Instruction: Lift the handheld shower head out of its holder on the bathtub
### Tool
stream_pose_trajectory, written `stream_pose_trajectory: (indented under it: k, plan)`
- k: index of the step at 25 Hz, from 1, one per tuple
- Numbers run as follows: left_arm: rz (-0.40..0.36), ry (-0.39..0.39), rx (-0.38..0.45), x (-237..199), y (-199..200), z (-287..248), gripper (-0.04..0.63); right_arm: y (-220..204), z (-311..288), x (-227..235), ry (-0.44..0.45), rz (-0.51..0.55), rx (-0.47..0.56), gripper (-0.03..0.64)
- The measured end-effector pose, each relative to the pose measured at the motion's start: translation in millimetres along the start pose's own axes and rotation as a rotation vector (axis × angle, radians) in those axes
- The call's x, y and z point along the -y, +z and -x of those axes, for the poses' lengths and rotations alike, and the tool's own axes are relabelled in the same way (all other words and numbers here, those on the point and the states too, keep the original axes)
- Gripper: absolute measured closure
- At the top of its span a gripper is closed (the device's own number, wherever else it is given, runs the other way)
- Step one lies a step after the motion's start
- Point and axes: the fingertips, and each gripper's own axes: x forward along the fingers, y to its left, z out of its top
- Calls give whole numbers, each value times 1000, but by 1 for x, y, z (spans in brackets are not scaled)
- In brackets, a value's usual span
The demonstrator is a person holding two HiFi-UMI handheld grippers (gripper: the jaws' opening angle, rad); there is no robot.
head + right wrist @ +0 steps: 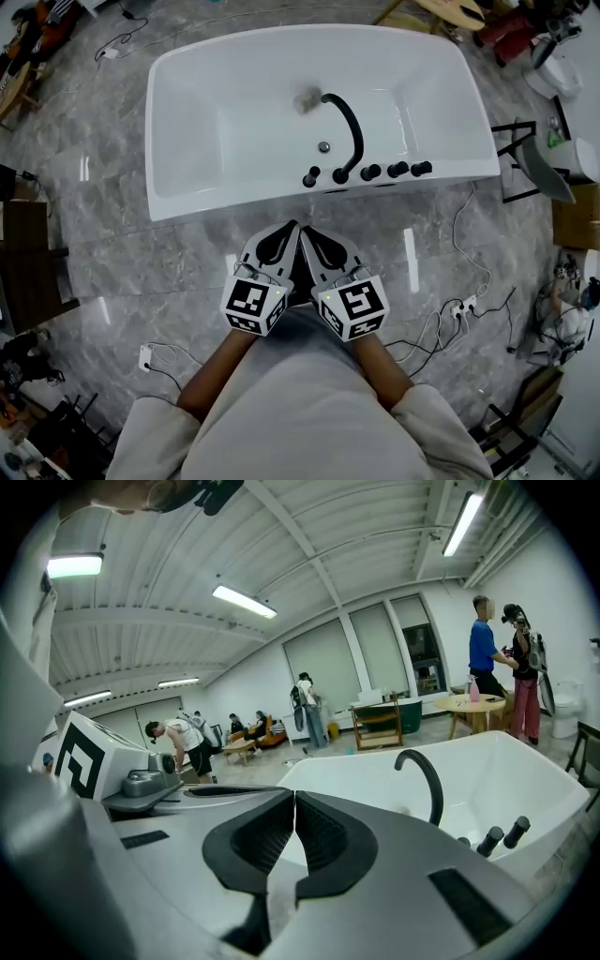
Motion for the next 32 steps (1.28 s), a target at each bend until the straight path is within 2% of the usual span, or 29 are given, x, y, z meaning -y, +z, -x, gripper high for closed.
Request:
stream_pose_trajectory:
  k: [7,13,18,24,32]
  plan:
    - [3,7,6,-10,11,-45,592,18,-22,44,23,-11,11,598]
    - [-2,56,3,-19,11,-72,592,22,-36,66,65,-19,18,597]
    - [24,69,-13,-26,-2,-82,592,8,-44,83,42,-22,-7,597]
    - [-1,117,-50,-36,-12,-82,592,-13,-56,101,-3,-49,-43,594]
    - [30,100,-68,-33,-27,-80,592,-64,-85,114,-32,-73,-127,513]
